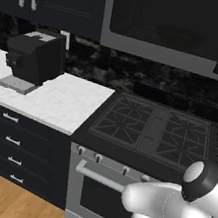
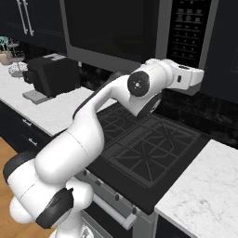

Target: Pick the corn from the sink and place it in the bowl. Then pick the bowl and place it in the microwave. Then close the microwave door and press the start button.

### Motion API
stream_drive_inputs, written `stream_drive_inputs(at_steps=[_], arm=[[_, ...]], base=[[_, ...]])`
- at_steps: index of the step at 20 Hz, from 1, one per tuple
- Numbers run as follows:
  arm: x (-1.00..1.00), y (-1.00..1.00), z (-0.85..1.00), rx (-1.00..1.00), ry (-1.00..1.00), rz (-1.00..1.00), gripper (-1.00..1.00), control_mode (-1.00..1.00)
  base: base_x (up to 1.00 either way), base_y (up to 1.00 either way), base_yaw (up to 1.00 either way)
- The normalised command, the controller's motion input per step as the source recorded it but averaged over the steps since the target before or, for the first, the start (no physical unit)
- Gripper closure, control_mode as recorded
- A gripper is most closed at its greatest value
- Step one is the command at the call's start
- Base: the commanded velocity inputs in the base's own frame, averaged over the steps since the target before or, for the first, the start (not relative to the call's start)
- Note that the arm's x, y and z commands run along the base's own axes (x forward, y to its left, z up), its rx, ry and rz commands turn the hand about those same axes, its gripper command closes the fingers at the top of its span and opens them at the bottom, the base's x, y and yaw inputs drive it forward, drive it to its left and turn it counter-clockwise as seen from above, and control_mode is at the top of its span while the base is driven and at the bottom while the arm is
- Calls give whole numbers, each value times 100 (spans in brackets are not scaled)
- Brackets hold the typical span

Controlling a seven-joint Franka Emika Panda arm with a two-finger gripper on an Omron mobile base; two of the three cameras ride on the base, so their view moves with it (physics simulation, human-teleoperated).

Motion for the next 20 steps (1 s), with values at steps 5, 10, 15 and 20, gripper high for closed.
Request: stream_drive_inputs(at_steps=[5, 10, 15, 20], arm=[[18, -30, -9, 1, 0, 0, 100, -100], [88, -4, -16, 0, 0, 0, 100, -100], [41, 0, -13, 0, -2, 0, 100, -100], [-92, 24, 0, 0, -27, 0, 100, -100]], base=[[0, 0, 0], [0, 0, 0], [0, 0, 0], [0, 0, 0]])
